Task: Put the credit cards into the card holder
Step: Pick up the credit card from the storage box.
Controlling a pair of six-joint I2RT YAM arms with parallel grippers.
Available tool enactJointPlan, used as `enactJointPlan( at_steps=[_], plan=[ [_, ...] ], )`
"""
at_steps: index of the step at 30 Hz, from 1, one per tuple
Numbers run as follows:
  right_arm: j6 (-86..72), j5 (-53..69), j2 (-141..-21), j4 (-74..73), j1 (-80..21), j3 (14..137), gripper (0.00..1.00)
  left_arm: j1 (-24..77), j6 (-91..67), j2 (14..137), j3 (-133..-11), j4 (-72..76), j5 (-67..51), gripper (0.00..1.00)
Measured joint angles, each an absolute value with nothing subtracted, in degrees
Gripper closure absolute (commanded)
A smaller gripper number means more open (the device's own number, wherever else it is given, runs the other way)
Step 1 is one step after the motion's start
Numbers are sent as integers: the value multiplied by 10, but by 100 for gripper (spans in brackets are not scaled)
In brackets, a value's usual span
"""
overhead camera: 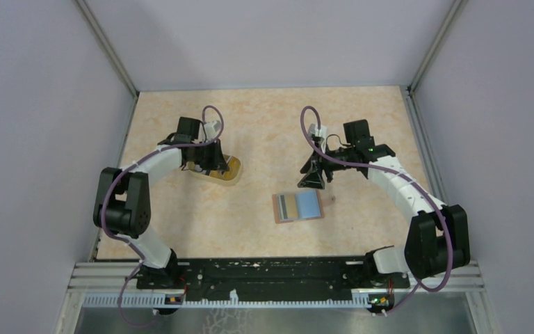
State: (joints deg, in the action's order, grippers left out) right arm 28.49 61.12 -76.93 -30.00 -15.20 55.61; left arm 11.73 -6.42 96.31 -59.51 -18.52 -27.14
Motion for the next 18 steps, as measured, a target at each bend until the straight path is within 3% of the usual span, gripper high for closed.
enactJointPlan(
  at_steps=[9, 18],
  plan=[
    [285, 612, -769, -300, -152, 556, 41, 117, -65, 959, -595, -191, -254, 95],
    [285, 613, -769, -300, -152, 556, 41, 117, -68, 936, -595, -194, -242, 96]
  ],
)
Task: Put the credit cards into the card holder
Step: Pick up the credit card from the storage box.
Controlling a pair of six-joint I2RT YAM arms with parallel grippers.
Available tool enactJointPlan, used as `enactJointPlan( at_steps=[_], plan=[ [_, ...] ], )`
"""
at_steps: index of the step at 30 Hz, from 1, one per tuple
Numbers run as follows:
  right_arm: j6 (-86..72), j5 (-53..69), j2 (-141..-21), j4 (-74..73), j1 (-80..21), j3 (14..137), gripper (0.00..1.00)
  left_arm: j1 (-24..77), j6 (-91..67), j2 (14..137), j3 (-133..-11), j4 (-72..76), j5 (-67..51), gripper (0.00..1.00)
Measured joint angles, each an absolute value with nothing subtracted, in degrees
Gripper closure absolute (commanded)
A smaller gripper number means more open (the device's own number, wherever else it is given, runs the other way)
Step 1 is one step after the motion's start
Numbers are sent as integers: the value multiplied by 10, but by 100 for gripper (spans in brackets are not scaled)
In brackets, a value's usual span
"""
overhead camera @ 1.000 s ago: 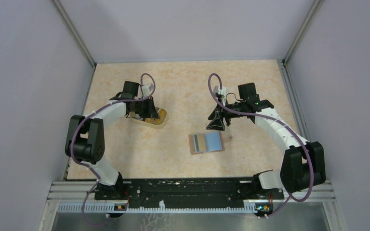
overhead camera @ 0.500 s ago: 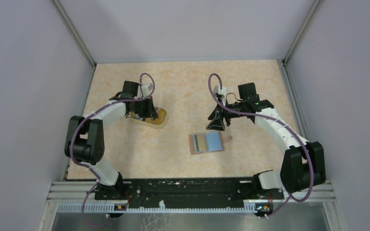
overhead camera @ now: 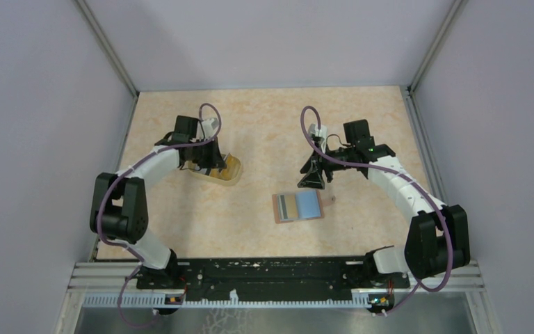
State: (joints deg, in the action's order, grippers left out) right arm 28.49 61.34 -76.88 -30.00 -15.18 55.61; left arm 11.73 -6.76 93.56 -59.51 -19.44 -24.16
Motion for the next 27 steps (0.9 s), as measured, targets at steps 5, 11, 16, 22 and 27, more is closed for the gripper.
enactJointPlan(
  at_steps=[5, 11, 16, 22, 27],
  plan=[
    [285, 614, -769, -300, -152, 556, 41, 117, -68, 936, -595, -194, -244, 95],
    [285, 614, -769, -300, -152, 556, 41, 117, -68, 954, -594, -191, -260, 90],
    [285, 614, -769, -300, -152, 556, 41, 117, -68, 962, -592, -189, -267, 87],
    [285, 614, -769, -300, -152, 556, 41, 117, -68, 964, -592, -189, -271, 85],
    [285, 614, -769, -300, -152, 556, 41, 117, -68, 964, -592, -189, -270, 85]
  ],
)
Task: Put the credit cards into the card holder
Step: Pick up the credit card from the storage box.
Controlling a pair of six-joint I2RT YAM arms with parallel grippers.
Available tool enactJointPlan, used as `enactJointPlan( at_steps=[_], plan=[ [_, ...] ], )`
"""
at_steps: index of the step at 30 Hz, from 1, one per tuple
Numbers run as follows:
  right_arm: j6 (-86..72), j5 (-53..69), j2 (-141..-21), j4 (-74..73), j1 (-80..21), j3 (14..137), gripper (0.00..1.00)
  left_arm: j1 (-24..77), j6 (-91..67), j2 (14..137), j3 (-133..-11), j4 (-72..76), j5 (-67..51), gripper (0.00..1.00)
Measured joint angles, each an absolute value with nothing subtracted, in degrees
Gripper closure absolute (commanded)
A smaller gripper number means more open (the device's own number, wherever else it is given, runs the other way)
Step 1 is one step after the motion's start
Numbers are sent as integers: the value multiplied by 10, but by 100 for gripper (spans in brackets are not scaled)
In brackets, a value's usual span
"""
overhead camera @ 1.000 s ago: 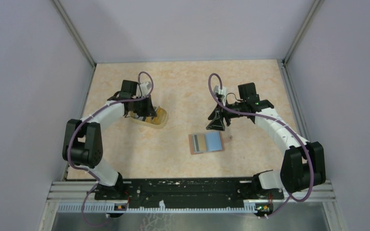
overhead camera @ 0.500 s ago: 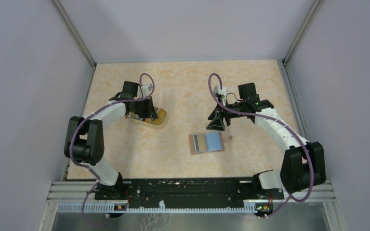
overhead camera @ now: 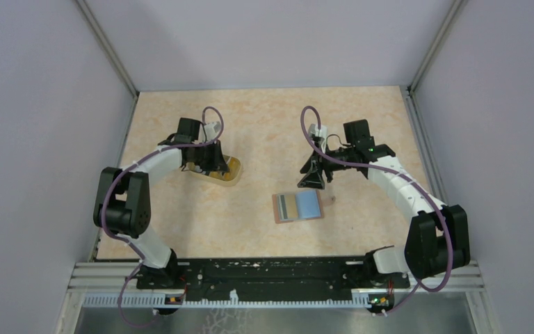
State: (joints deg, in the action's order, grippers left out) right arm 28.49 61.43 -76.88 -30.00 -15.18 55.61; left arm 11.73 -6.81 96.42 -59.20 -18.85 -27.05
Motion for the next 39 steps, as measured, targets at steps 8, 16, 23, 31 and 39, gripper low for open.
enactJointPlan(
  at_steps=[8, 16, 23, 31, 39],
  plan=[
    [285, 618, -769, -300, -152, 556, 41, 117, -68, 959, -589, -189, -266, 84],
    [285, 618, -769, -300, -152, 556, 41, 117, -68, 950, -589, -189, -266, 85],
    [285, 618, -769, -300, -152, 556, 41, 117, -68, 945, -589, -189, -263, 84],
    [285, 619, -769, -300, -152, 556, 41, 117, -69, 938, -589, -192, -249, 95],
    [285, 622, -769, -300, -152, 556, 41, 117, -70, 911, -585, -195, -224, 97]
  ],
)
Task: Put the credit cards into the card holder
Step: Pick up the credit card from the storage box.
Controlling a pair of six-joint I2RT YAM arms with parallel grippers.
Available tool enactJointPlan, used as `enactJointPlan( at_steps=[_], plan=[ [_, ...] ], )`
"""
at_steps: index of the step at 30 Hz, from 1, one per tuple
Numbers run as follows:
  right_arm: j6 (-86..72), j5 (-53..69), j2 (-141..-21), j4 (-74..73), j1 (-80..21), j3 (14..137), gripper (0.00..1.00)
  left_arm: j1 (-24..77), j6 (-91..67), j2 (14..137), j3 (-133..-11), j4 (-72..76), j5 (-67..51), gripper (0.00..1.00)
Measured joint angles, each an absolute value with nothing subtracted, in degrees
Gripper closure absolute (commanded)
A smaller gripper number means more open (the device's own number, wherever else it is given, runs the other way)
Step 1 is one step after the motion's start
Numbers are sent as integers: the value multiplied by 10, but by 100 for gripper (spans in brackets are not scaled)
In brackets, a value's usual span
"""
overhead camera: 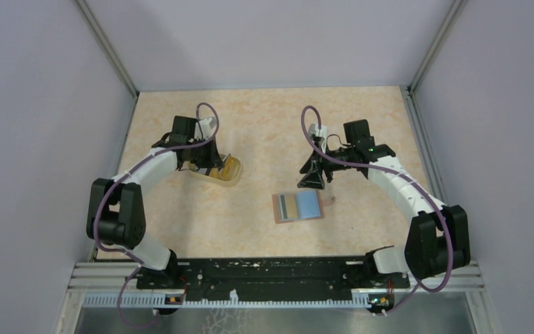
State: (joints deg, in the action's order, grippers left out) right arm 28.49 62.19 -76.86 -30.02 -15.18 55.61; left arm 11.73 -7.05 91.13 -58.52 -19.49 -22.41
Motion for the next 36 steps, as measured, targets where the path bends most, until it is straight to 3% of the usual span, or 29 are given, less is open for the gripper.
enactJointPlan(
  at_steps=[20, 29, 32, 36],
  plan=[
    [285, 623, -761, -300, -152, 556, 41, 117, -84, 901, -561, -179, -192, 100],
    [293, 627, -761, -301, -152, 556, 41, 117, -116, 720, -501, -158, -92, 100],
    [307, 631, -761, -307, -152, 556, 40, 117, -123, 682, -486, -136, -106, 100],
    [356, 652, -760, -321, -152, 555, 39, 115, -140, 677, -435, -55, -270, 100]
  ],
)
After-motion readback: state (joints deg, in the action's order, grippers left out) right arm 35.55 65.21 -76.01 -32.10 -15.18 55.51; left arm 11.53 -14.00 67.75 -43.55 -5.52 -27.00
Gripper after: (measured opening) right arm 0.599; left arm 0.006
